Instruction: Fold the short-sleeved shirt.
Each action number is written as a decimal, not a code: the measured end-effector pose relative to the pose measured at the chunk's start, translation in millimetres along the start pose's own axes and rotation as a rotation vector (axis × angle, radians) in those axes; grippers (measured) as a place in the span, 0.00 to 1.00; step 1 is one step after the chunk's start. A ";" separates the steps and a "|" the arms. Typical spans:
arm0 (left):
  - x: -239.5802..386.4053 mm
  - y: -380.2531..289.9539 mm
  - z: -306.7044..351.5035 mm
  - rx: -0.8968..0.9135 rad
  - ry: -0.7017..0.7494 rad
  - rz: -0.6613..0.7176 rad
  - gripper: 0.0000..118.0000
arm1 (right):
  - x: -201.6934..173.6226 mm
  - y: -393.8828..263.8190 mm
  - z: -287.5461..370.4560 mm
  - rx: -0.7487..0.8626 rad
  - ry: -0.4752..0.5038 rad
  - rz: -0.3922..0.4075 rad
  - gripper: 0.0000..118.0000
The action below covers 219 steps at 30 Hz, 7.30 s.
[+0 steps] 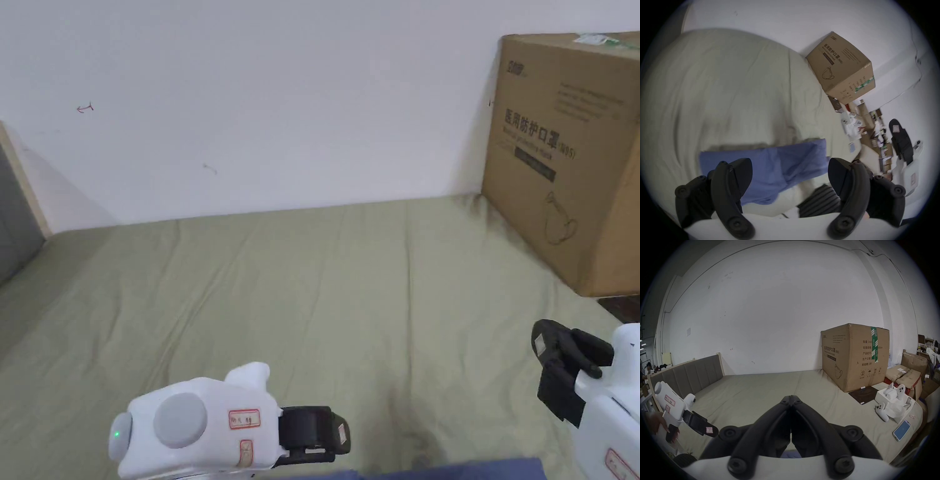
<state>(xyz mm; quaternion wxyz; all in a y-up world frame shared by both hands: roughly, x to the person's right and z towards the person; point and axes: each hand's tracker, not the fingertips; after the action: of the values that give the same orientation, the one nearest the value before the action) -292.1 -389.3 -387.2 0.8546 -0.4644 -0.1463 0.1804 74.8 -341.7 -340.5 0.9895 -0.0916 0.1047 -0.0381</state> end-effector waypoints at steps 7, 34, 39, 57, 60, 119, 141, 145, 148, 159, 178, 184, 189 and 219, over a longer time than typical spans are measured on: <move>-5.6 -31.4 -38.9 -0.089 0.062 -0.073 0.01 | 13.3 -11.7 -5.8 -0.054 -0.005 -0.031 0.00; -160.9 -77.7 17.7 0.059 -0.395 0.354 1.00 | 0.2 -9.4 -6.9 -0.137 0.042 -0.021 0.00; -220.5 -99.9 -19.9 -0.010 -0.468 0.571 1.00 | -14.6 -13.5 -15.4 -0.177 0.049 0.014 0.00; -190.0 -79.8 -68.3 -0.133 -0.337 0.387 0.04 | -44.1 -9.2 -30.7 -0.240 0.115 0.020 0.00; -174.1 -66.3 -8.2 -0.045 -0.142 0.301 0.04 | -42.5 -6.3 -26.8 -0.227 0.128 0.016 0.00; 39.7 -47.9 76.8 0.658 0.101 -0.197 0.00 | -21.1 14.5 10.5 -0.086 0.163 -0.067 0.00; 2.7 -83.9 140.3 0.964 0.419 -0.120 0.00 | -50.1 -2.2 28.2 0.124 -0.071 -0.049 0.00; -1.4 -83.0 138.1 0.952 0.427 -0.128 0.00 | -54.8 2.7 26.1 0.148 -0.062 -0.060 0.00; -12.4 -78.5 137.9 0.866 0.375 -0.118 0.00 | -66.6 -7.0 1.5 0.024 0.097 -0.100 0.00; -125.4 -73.8 104.4 0.402 0.084 0.259 0.01 | -99.1 -170.0 -139.7 -0.998 0.415 -0.267 0.00; -238.2 -94.4 -97.5 -0.099 -0.828 0.643 1.00 | -70.7 -191.8 -143.3 -1.019 0.429 -0.486 0.00; -246.9 -96.6 -108.3 -0.109 -0.597 0.555 0.14 | -65.5 -196.7 -142.4 -1.015 0.429 -0.533 0.00; -216.4 -77.5 -83.6 -0.133 -0.465 0.432 0.15 | -69.1 -186.6 -132.9 -0.963 0.427 -0.516 0.00; -407.8 17.4 265.5 0.058 0.522 0.330 0.95 | -118.7 -70.4 -64.7 -0.766 0.437 -0.215 0.00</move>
<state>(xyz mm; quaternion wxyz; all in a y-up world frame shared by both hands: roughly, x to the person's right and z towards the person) -769.7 -365.0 -295.9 0.8354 -0.4878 0.1607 0.1957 -58.7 -410.7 -365.6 0.8295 -0.4511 0.3075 -0.1177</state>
